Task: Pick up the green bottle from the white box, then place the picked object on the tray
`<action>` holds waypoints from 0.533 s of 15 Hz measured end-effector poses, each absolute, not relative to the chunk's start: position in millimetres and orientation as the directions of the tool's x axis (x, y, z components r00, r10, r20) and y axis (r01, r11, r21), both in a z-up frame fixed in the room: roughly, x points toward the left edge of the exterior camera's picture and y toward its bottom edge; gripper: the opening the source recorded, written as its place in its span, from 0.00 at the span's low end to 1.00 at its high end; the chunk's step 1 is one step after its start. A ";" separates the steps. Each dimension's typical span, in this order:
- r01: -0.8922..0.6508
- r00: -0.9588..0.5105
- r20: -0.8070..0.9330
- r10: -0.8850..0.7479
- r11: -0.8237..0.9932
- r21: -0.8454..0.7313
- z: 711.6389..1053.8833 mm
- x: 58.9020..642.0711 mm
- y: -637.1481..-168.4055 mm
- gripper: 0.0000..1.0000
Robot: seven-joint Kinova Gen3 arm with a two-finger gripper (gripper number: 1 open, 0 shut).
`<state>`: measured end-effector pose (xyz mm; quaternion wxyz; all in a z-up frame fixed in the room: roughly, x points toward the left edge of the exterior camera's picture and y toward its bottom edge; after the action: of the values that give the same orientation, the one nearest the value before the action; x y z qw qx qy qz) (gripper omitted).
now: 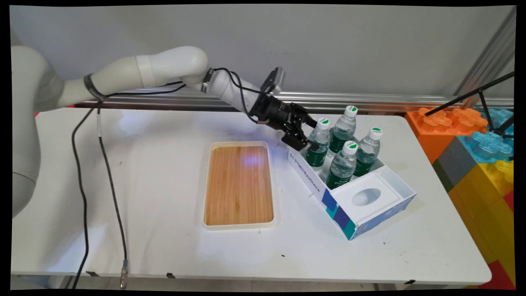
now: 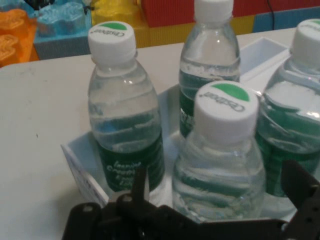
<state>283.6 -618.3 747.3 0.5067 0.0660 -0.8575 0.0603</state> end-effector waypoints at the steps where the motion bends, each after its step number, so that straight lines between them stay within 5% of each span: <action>1: -0.174 -0.477 0.878 -0.048 0.984 -0.041 744.6 281.1 -620.6 1.00; 5: -0.162 -0.477 0.878 -0.026 0.985 -0.059 735.2 270.4 -628.3 1.00; 6: -0.157 -0.479 0.878 -0.022 0.986 -0.061 734.1 268.8 -628.8 0.00; 8: -0.147 -0.483 0.875 -0.023 0.987 -0.056 733.6 267.9 -627.6 0.00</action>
<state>267.9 -627.6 733.6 0.5060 0.0495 -0.8589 0.0617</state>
